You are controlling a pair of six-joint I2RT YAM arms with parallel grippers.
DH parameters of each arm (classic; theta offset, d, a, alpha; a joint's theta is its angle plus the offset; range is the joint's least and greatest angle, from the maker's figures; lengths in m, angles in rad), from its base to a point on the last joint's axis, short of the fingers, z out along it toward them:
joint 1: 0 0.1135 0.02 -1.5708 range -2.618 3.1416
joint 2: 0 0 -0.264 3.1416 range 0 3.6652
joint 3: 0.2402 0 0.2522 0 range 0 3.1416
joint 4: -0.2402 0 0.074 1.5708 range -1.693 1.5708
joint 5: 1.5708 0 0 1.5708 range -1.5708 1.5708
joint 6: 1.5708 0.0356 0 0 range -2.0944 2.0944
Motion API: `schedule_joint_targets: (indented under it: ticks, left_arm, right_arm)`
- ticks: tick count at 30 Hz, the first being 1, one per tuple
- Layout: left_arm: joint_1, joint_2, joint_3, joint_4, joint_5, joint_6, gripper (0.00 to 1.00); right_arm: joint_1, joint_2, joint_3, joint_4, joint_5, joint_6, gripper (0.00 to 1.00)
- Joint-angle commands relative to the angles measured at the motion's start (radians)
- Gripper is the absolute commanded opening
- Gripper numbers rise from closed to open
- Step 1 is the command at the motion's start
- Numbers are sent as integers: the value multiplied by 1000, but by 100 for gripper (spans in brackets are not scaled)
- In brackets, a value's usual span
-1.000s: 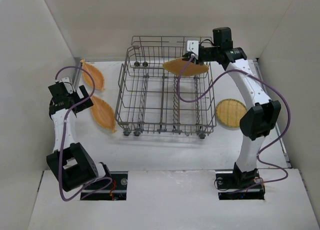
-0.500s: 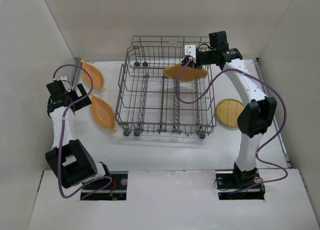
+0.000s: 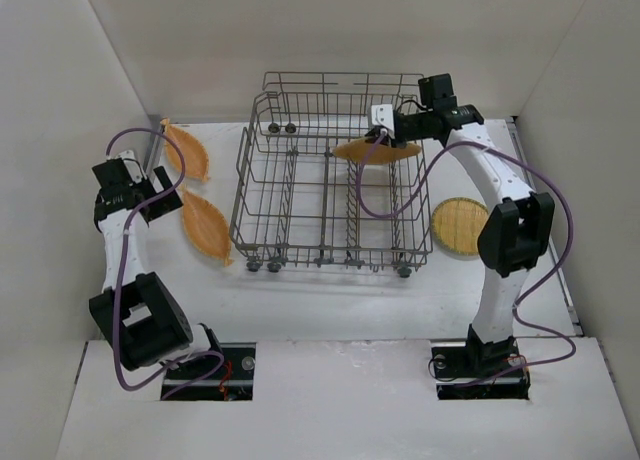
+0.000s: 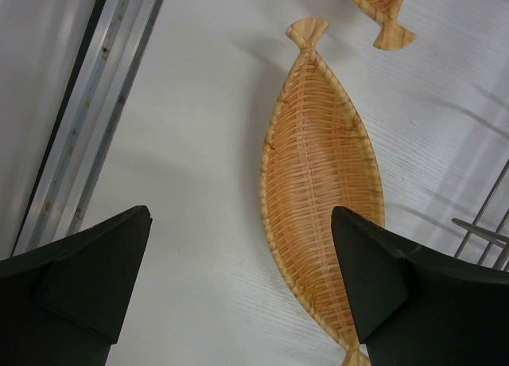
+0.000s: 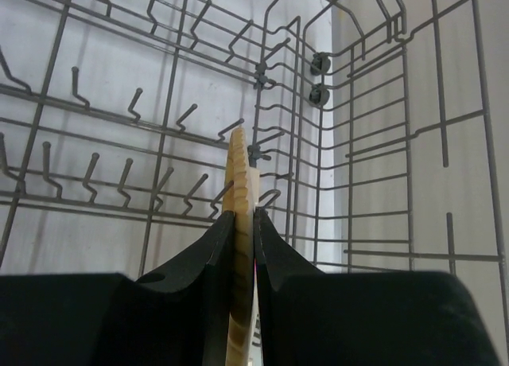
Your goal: Load the plates into the dish rack
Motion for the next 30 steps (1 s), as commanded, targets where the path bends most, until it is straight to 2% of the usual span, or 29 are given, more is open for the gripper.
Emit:
schedule_joint_targets:
  ticks: [1, 4, 5, 12, 19, 24, 26, 30]
  left_arm:
    - [-10, 11, 57, -4, -6, 9, 100]
    - [-19, 18, 63, -3, -6, 9, 100]
    - [-20, 18, 63, -1, -6, 11, 100]
    - [-37, 2, 39, 14, 8, 15, 100]
    - [-42, -21, 4, 53, 59, 18, 100]
    - [-46, -47, -18, 79, 88, 20, 100]
    - [-46, -54, -23, 88, 97, 20, 100]
    - [-51, -71, -26, 93, 103, 20, 100]
  right_arm:
    - [-16, -41, -42, 2, 21, -33, 21]
    - [-20, -61, -65, 16, 10, -26, 54]
    - [-20, -74, -75, 27, 7, -20, 68]
    - [-16, -211, -166, 130, 21, 83, 88]
    - [50, -481, -287, 180, 55, 212, 87]
    - [73, -656, -374, 268, 232, 440, 86]
    - [40, -701, -408, 282, 334, 587, 83]
    - [-172, -768, -503, 280, 406, 906, 75]
